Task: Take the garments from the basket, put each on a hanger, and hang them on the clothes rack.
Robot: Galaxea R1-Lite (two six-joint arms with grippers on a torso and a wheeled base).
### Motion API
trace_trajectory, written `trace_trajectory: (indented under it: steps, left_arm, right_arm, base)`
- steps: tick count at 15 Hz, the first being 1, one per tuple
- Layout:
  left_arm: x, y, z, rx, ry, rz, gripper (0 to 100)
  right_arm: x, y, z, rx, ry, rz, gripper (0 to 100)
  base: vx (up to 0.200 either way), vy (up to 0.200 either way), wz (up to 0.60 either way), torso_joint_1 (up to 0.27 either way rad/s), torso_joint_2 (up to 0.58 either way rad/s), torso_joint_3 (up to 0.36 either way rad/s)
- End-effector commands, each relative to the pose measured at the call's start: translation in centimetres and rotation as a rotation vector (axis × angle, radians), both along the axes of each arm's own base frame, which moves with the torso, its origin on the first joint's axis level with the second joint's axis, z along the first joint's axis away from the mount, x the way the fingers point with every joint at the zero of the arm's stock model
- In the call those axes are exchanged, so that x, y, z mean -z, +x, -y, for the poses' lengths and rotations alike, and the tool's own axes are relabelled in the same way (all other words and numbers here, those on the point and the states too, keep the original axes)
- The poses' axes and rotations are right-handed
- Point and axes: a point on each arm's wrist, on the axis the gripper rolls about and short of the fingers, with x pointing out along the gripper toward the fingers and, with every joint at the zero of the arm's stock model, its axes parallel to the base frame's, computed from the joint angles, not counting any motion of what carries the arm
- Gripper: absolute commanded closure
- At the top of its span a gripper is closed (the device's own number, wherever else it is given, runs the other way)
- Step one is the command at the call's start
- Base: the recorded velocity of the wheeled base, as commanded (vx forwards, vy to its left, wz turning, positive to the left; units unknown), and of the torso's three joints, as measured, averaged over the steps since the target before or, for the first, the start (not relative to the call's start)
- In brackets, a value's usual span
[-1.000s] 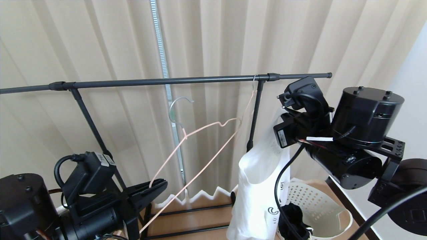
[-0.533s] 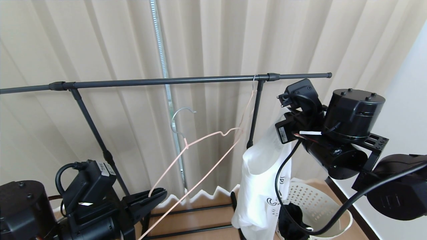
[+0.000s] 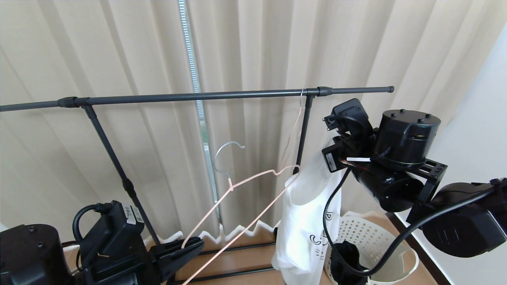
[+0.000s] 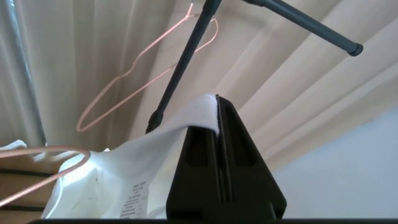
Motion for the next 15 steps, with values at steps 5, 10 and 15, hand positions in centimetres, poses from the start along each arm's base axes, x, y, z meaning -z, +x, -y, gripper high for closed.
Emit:
trace_trajectory:
  steps: [5, 10, 15]
  left_arm:
    - [0.2, -0.4, 0.6, 0.039, 0.007, -0.010, 100]
    - [0.0, -0.5, 0.8, 0.053, -0.017, 0.014, 100]
    - [0.0, -0.5, 0.9, 0.054, -0.023, 0.021, 100]
  right_arm:
    - [0.6, 0.1, -0.4, -0.008, -0.009, -0.015, 100]
    - [1.3, -1.5, -2.3, -0.076, -0.023, -0.034, 100]
    - [1.5, -2.3, -3.1, -0.110, -0.030, -0.041, 100]
  base:
    - [0.000, 0.000, 0.00, 0.000, 0.00, 0.000]
    - [0.000, 0.000, 0.00, 0.000, 0.00, 0.000]
    - [0.000, 0.000, 0.00, 0.000, 0.00, 0.000]
